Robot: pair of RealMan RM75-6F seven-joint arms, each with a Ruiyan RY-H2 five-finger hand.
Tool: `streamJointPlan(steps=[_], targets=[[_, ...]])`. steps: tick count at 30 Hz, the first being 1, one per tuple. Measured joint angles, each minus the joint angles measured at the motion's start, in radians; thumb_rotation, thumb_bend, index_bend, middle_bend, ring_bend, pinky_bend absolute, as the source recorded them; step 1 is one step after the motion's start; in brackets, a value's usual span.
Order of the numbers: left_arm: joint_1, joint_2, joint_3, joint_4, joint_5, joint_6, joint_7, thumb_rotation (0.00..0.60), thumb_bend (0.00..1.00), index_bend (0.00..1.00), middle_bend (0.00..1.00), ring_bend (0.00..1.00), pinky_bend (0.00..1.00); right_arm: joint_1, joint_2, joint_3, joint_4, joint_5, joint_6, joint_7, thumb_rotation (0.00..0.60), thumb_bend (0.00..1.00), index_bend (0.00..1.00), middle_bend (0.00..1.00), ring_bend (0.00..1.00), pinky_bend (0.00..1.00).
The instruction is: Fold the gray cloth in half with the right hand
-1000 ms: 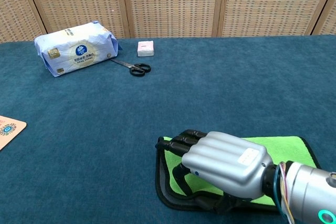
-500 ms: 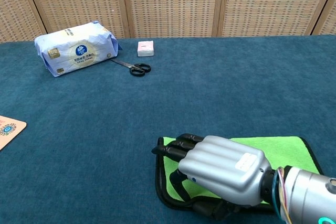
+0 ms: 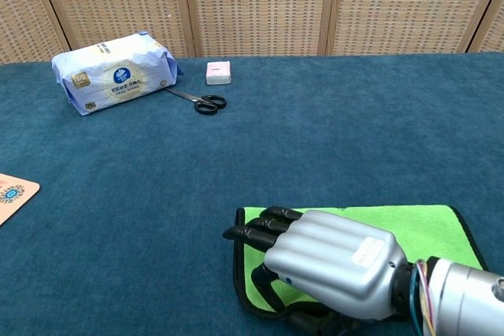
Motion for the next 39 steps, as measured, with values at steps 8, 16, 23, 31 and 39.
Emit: streamJointPlan(steps=[8, 16, 23, 31, 39], targets=[[0.0, 0.0, 0.0, 0.0, -0.001, -0.001, 0.0, 0.6, 0.1, 0.0, 0.0, 0.0, 0.0, 0.005, 0.025, -0.009, -0.017, -0.003, -0.015, -0.003, 0.6, 0.09, 0.0, 0.0, 0.0, 0.0], [0.001, 0.0, 0.001, -0.001, 0.003, 0.003, 0.001, 0.6, 0.1, 0.0, 0.0, 0.0, 0.0, 0.003, 0.044, -0.005, -0.035, -0.034, 0.006, 0.029, 0.6, 0.08, 0.0, 0.0, 0.0, 0.0], [0.0, -0.001, 0.0, 0.0, 0.003, 0.003, -0.001, 0.6, 0.1, 0.0, 0.0, 0.0, 0.0, 0.006, 0.112, 0.003, -0.06, -0.104, 0.047, 0.077, 0.6, 0.07, 0.0, 0.0, 0.0, 0.0], [0.004, 0.0, 0.004, -0.003, 0.014, 0.01, 0.0, 0.6, 0.1, 0.0, 0.0, 0.0, 0.0, 0.004, 0.236, 0.03, -0.019, -0.216, 0.17, 0.199, 0.6, 0.08, 0.0, 0.0, 0.0, 0.0], [0.011, -0.002, 0.009, -0.004, 0.024, 0.021, 0.0, 0.6, 0.1, 0.0, 0.0, 0.0, 0.0, -0.085, 0.343, 0.048, 0.145, -0.246, 0.381, 0.343, 0.6, 0.03, 0.0, 0.0, 0.0, 0.0]])
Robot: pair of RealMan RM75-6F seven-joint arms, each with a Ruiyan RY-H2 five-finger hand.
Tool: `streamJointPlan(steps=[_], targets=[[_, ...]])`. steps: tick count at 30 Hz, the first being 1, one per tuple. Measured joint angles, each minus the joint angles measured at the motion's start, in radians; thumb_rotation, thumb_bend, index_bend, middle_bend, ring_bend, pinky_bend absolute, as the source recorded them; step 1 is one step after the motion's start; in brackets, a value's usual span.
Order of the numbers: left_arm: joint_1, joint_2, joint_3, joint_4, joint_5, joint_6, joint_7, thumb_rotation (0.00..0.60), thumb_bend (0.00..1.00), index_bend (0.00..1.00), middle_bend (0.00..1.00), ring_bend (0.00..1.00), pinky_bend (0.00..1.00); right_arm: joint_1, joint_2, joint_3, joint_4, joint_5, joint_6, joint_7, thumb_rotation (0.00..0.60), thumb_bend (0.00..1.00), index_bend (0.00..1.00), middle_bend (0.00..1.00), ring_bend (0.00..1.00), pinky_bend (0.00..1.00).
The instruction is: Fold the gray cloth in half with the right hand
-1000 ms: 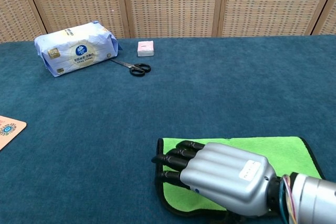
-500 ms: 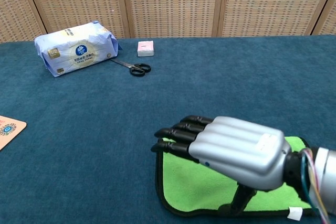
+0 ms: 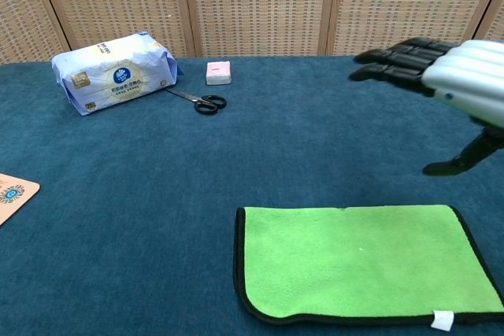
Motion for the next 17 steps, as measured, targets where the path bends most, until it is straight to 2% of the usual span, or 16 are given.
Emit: streamJointPlan(steps=[4, 9, 17], targets=[[0.007, -0.007, 0.006, 0.001, 0.006, 0.008, 0.008, 0.6, 0.1, 0.0, 0.0, 0.0, 0.0, -0.101, 0.033, 0.004, -0.01, 0.078, 0.09, 0.015, 0.6, 0.0, 0.0, 0.0, 0.0, 0.0], [0.015, -0.012, 0.013, 0.0, 0.016, 0.017, 0.009, 0.6, 0.1, 0.0, 0.0, 0.0, 0.0, -0.245, 0.082, 0.001, -0.108, 0.158, 0.213, 0.071, 0.6, 0.0, 0.0, 0.0, 0.0, 0.0], [0.027, -0.016, 0.021, -0.002, 0.024, 0.027, 0.012, 0.6, 0.1, 0.0, 0.0, 0.0, 0.0, -0.371, 0.127, -0.017, -0.202, 0.139, 0.353, 0.141, 0.6, 0.0, 0.0, 0.0, 0.0, 0.0]])
